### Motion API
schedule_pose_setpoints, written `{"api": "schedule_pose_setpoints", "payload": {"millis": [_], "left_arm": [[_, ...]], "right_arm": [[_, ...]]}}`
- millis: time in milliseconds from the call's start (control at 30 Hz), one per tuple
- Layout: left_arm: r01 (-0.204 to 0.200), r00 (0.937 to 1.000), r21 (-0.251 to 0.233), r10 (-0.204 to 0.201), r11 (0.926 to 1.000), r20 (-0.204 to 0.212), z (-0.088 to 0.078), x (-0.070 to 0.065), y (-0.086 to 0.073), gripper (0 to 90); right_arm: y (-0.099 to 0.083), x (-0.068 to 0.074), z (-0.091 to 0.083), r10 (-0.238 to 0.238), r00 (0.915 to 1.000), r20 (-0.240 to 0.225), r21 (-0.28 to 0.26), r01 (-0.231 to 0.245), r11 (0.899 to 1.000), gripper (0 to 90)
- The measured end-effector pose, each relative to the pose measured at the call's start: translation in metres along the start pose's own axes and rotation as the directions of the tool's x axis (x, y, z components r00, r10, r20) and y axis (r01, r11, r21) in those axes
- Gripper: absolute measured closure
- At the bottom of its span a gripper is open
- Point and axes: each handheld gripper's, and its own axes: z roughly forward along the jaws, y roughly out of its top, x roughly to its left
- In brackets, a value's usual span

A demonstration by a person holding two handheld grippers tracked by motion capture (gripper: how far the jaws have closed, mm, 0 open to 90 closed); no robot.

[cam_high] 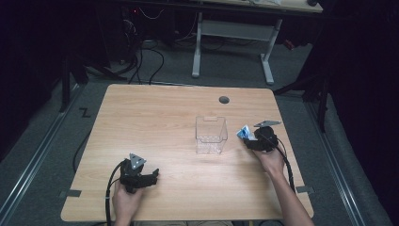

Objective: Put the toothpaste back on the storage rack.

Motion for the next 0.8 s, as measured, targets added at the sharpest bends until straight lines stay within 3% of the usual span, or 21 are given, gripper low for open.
{"api": "schedule_pose_setpoints", "payload": {"millis": [467,800], "left_arm": [[0.0,1.0,0.0,0.0,1.0,0.0,0.0,0.0,0.0,15.0],[0.0,1.0,0.0,0.0,1.0,0.0,0.0,0.0,0.0,15.0]], "right_arm": [[-0.001,-0.001,0.016,-0.018,0.9991,0.037,0.071,0.016,0.997,43.3],[0.006,-0.001,0.022,-0.04,0.9982,0.044,0.14,0.033,0.99,46.6]]}}
